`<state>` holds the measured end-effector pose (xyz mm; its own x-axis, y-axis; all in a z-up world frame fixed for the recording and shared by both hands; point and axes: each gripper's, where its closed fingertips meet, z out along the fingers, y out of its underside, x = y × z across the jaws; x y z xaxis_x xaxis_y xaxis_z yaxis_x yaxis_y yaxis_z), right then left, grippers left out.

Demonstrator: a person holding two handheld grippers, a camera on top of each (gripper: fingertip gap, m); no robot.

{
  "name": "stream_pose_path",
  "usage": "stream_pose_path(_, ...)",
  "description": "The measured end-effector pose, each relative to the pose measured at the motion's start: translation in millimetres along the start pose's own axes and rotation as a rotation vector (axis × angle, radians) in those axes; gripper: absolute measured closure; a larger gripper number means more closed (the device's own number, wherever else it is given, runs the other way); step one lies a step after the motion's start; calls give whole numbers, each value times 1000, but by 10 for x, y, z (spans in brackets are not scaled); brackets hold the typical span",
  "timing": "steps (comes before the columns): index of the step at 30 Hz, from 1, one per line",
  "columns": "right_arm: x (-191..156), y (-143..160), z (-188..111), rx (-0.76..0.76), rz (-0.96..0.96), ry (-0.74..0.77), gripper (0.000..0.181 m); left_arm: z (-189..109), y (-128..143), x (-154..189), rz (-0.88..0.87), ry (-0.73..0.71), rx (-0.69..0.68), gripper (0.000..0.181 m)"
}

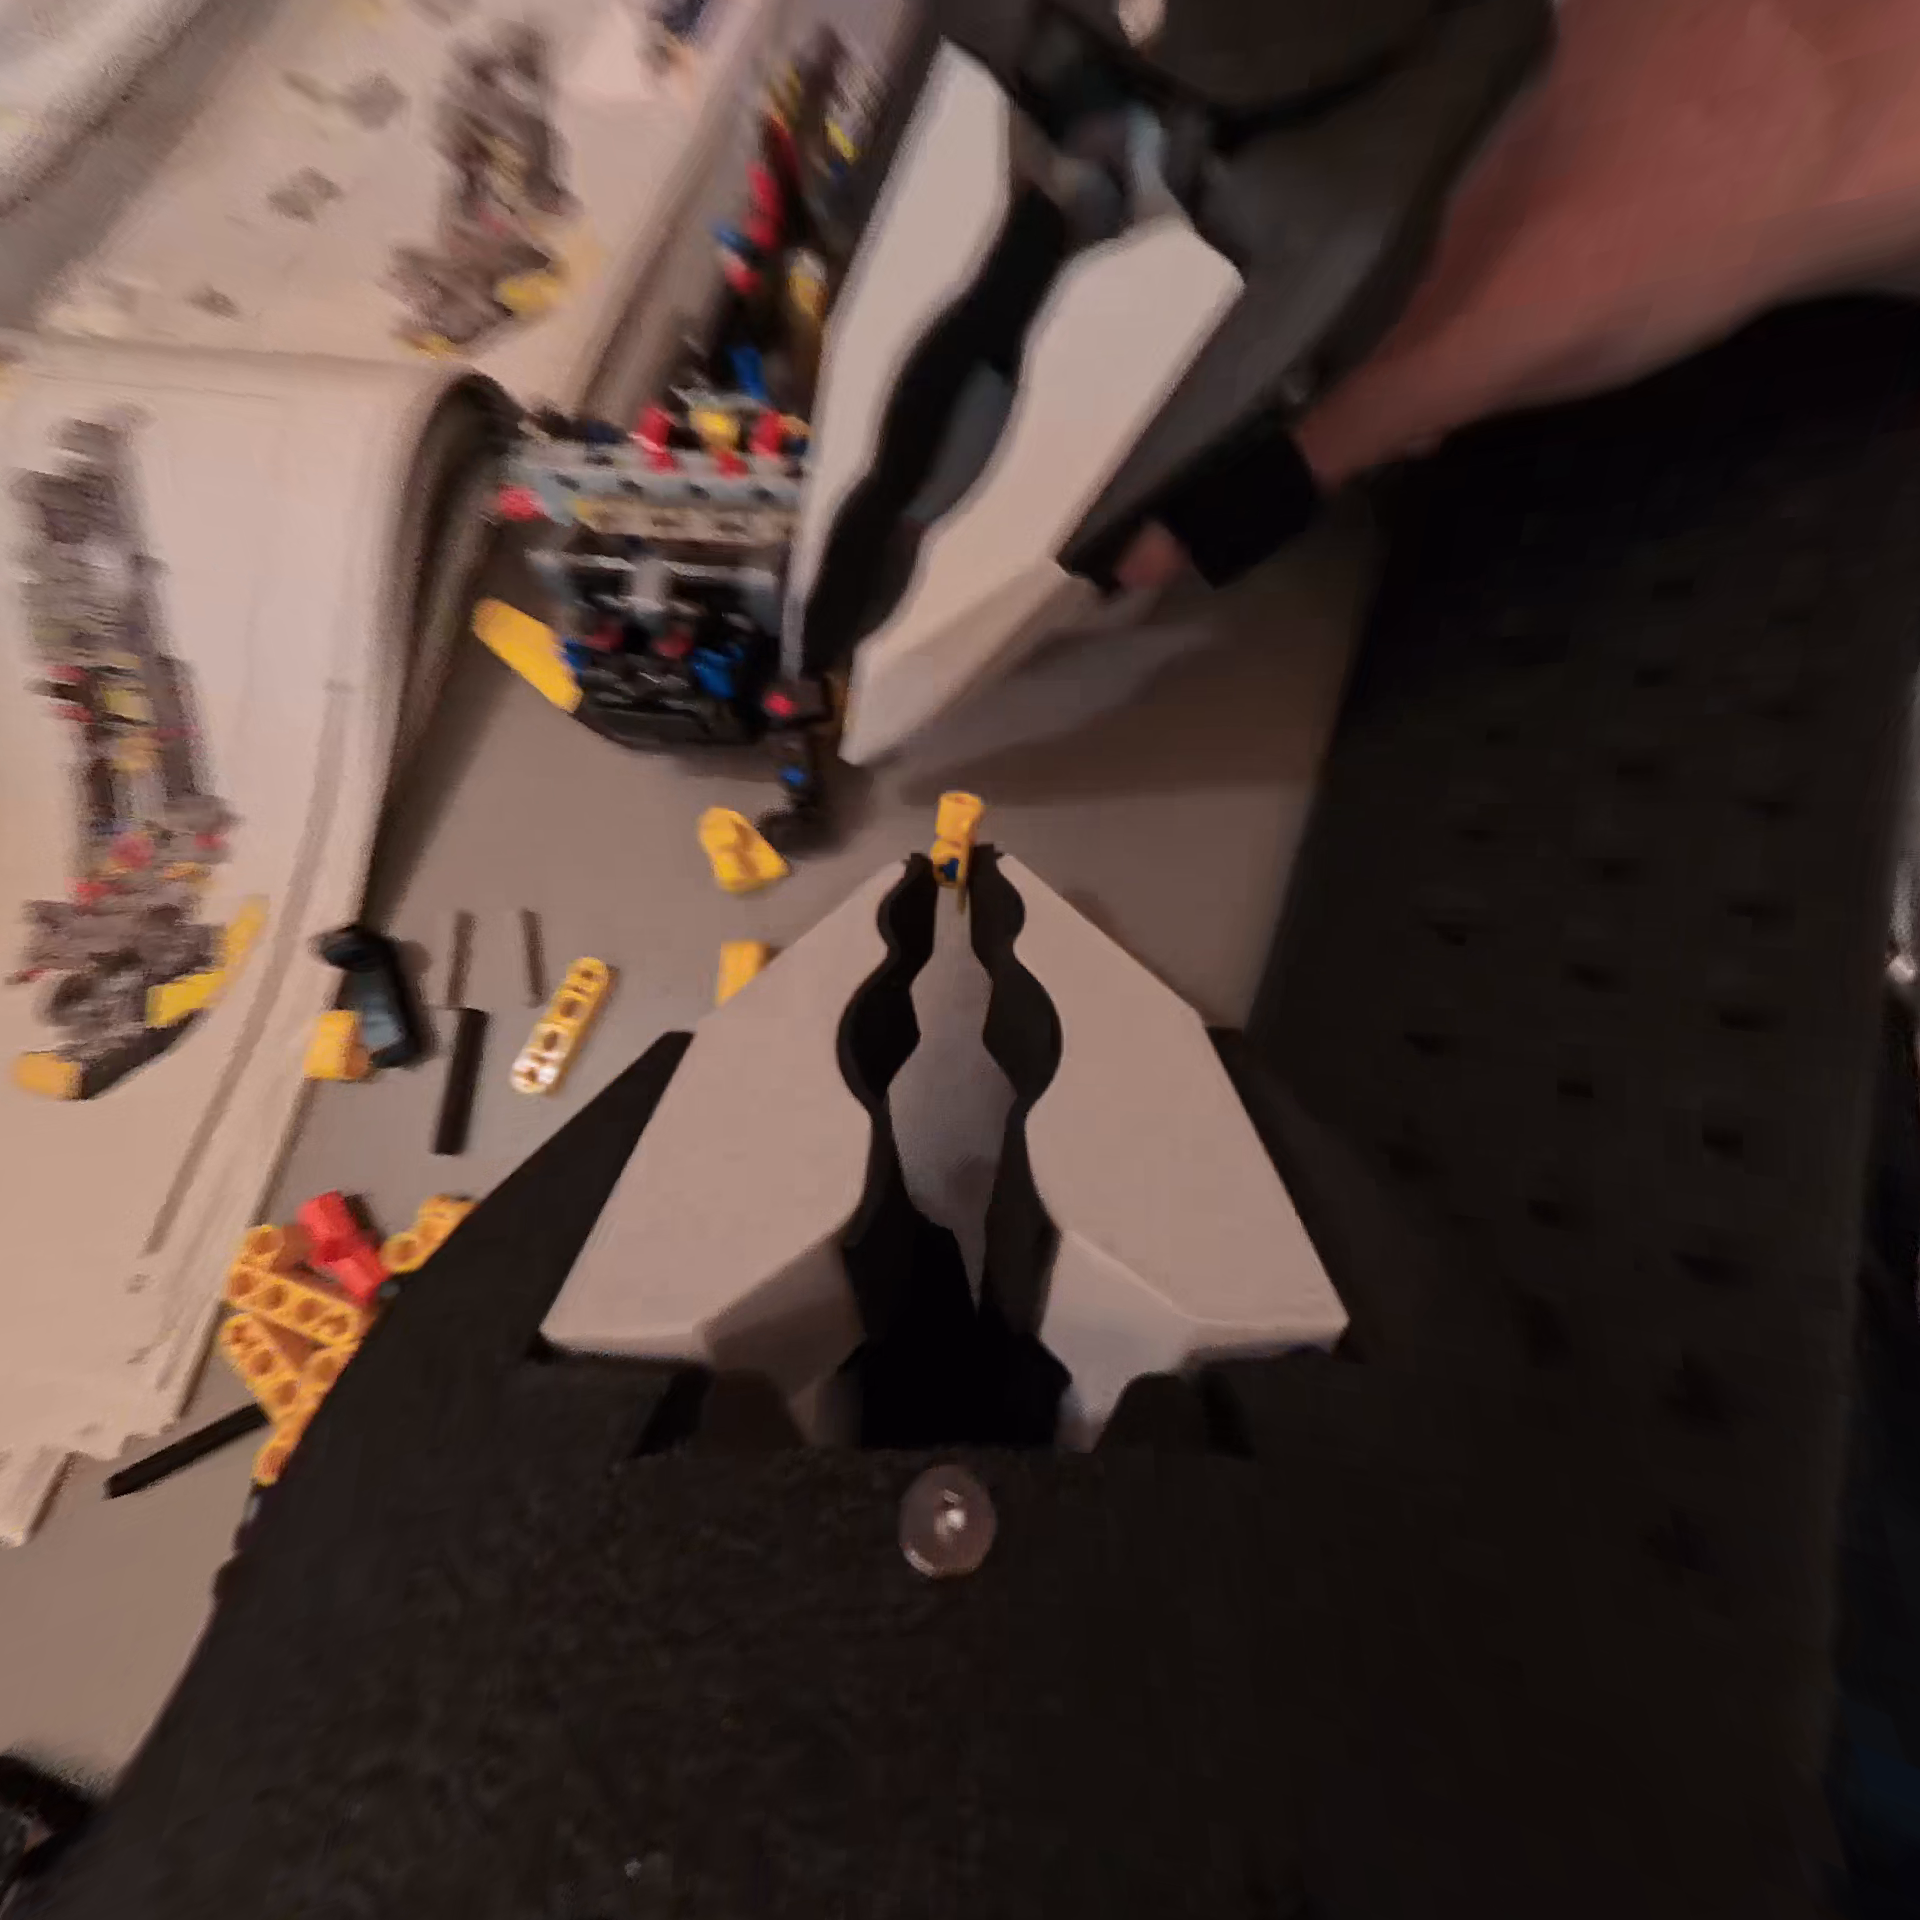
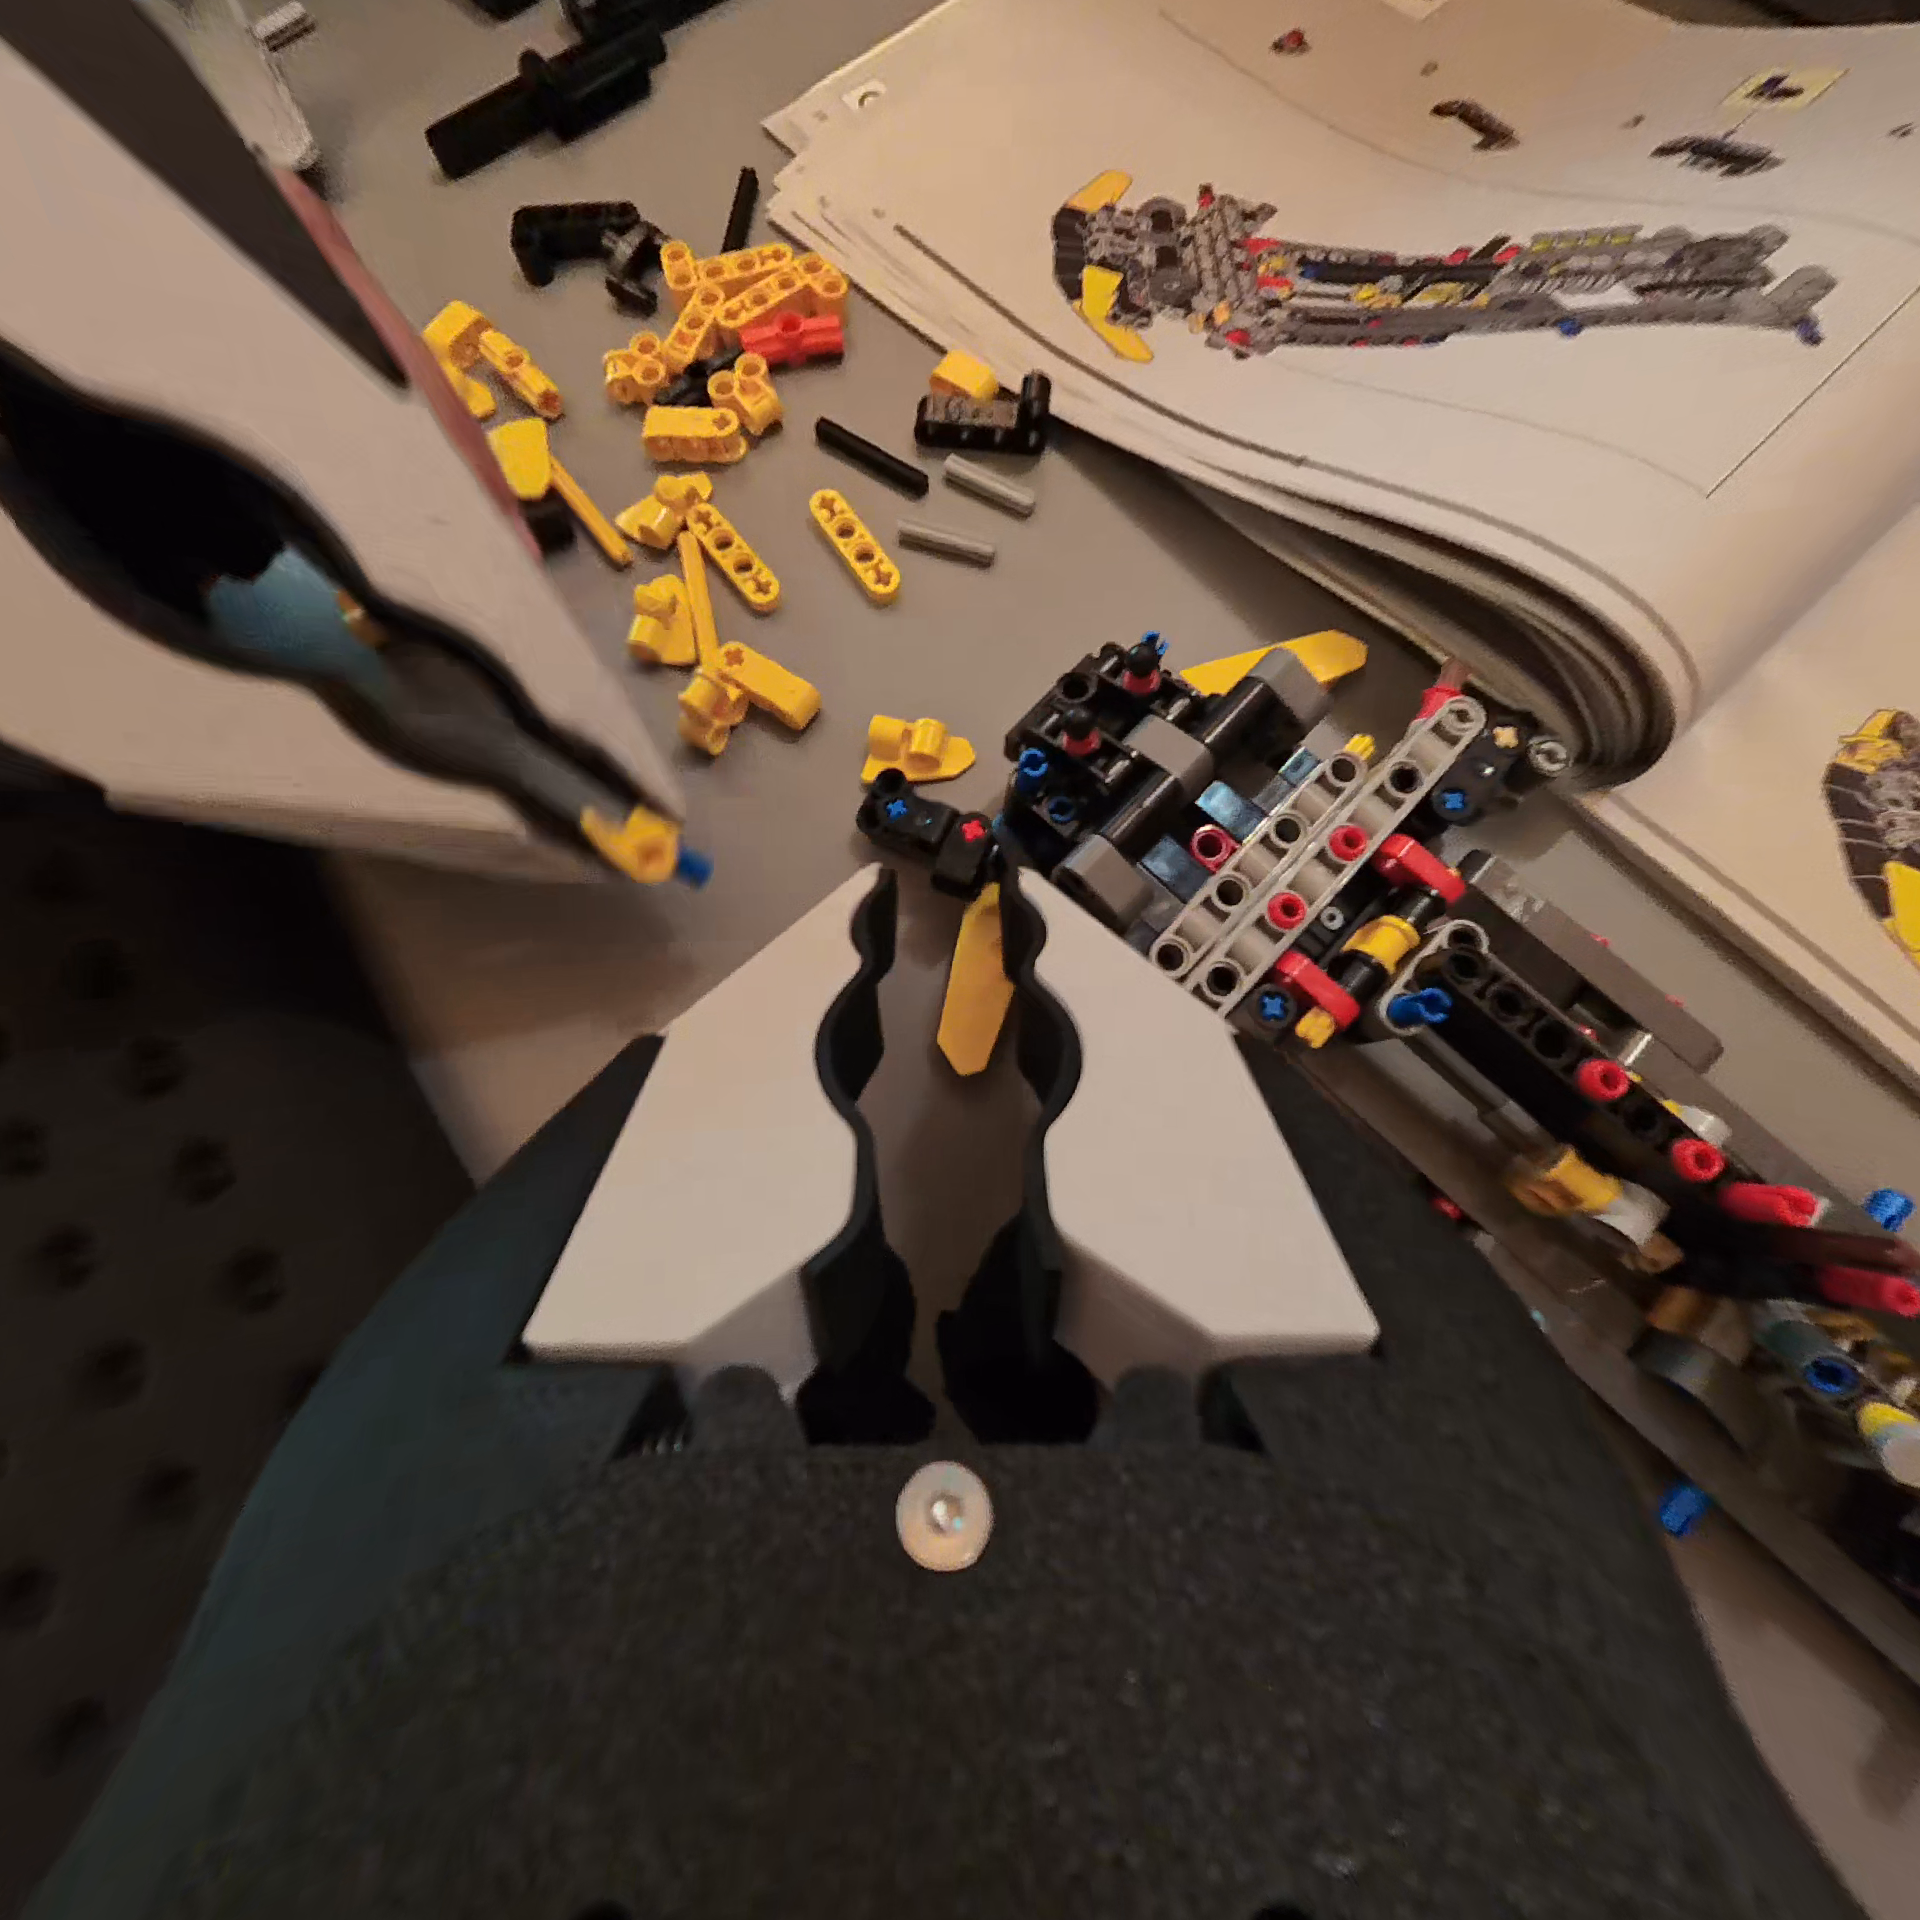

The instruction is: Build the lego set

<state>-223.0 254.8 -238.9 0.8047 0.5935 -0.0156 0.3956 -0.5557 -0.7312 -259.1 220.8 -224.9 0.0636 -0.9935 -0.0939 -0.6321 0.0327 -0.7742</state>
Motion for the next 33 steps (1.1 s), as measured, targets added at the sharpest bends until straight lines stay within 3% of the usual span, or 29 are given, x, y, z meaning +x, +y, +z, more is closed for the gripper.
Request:
stream_pose_path(3, 2, -20, 29, -5, 4, -7, 171, 37, 198, 154, 32, 97, -156, 176)
stream_pose_path(5, 11, -5, 52, -20, -8, -2, 173, 81, 245, 227, 38, 132, -187, 176)
stream_pose_path(10, 47, -69, -121, 38, -8, 2, 175, 132, 214, 262, 52, 125, -204, 174)
stream_pose_path(12, 36, -155, -263, 106, 0, -53, 174, 138, 184, 235, 70, 91, -200, 161)
stream_pose_path(16, 156, -330, -526, 222, -57, -139, 174, 67, -92, 184, 22, 83, -80, 155)
stream_pose_path(20, 616, -605, -681, 207, -84, -75, 175, -39, -444, -338, 8, -69, 33, 155)
stream_pose_path(23, 1068, -762, -532, 140, 10, -70, 175, -21, -731, -840, 30, -147, 114, 157)
stream_pose_path(26, 1503, -812, -201, 117, 170, -71, 175, 240, -676, -1281, -14, -79, -17, 153)
stream_pose_path(28, 1546, -914, -113, 203, 296, -135, 175, 414, -650, -1544, -110, -70, -70, 149)
stream_pose_path(30, 1521, -987, -132, 297, 362, -162, 174, 502, -774, -1619, -159, -65, 34, 148)
stream_pose_path(33, 1321, -920, -171, 295, 333, -221, 175, 467, -931, -1594, -159, -89, 200, 152)
